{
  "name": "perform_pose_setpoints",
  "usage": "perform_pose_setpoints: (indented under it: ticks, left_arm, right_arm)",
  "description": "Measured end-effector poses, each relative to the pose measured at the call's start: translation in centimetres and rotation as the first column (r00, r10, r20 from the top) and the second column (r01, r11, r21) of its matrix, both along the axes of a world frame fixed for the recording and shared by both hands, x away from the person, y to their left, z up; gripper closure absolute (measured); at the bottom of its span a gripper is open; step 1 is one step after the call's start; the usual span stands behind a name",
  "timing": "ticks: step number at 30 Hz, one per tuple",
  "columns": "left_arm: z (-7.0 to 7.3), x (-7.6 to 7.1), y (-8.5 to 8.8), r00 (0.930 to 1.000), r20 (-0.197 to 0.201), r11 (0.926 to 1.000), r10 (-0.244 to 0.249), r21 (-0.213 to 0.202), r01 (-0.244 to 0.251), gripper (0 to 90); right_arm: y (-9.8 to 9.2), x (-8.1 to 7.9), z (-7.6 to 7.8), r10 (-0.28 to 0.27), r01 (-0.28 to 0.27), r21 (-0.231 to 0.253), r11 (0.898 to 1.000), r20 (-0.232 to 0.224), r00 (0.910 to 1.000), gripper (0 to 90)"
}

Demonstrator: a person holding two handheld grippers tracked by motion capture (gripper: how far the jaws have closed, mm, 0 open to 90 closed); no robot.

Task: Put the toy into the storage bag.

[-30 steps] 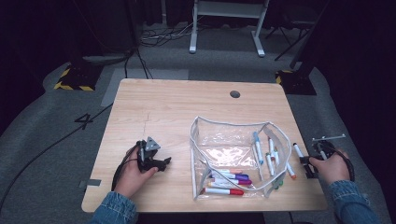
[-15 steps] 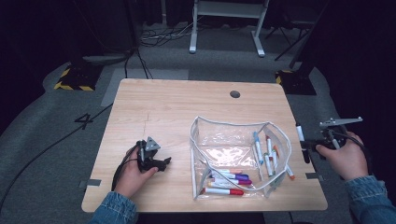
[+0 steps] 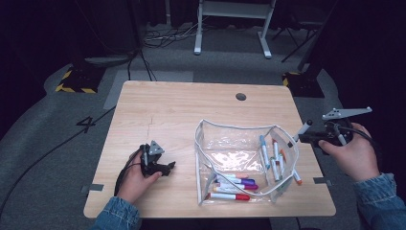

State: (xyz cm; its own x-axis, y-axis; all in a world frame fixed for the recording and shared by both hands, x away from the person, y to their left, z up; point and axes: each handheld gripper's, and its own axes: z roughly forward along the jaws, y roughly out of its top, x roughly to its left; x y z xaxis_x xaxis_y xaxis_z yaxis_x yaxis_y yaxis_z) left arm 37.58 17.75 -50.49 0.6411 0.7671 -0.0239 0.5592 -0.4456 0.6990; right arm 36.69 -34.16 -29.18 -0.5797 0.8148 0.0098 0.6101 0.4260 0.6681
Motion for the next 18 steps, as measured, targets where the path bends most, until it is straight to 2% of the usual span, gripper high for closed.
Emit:
perform_pose_setpoints:
  ticks: [4,5,8,10,11,18]
  left_arm:
    - [0.0,0.0,0.0,1.0000,0.000,1.0000,0.002,-0.003,-0.002,20.0]
    - [0.0,0.0,0.0,1.0000,0.000,1.0000,0.002,-0.002,-0.002,20.0]
    - [0.0,0.0,0.0,1.0000,0.000,1.0000,-0.001,0.001,0.001,20.0]
    - [0.0,0.0,0.0,1.0000,0.001,1.0000,0.002,-0.003,-0.002,20.0]
    - [0.0,0.0,0.0,1.0000,0.001,1.0000,0.002,-0.003,-0.002,20.0]
    - [0.0,0.0,0.0,1.0000,0.000,1.0000,0.000,0.000,0.000,20.0]
  right_arm:
    - [0.4,-0.4,1.1,0.013,-0.013,-0.008,1.000,0.022,0.9997,77.1]
    - [0.7,-0.8,2.1,0.026,-0.025,-0.021,0.999,0.042,0.9988,77.2]
    - [1.1,-1.2,3.3,0.039,-0.036,-0.035,0.999,0.062,0.9973,77.1]
    - [1.2,-1.3,3.6,0.042,-0.039,-0.037,0.999,0.069,0.9968,77.1]
    - [1.5,-1.6,4.4,0.049,-0.046,-0.042,0.998,0.084,0.9953,77.1]
    - [2.3,-2.1,5.9,0.077,-0.071,-0.053,0.996,0.110,0.9910,77.2]
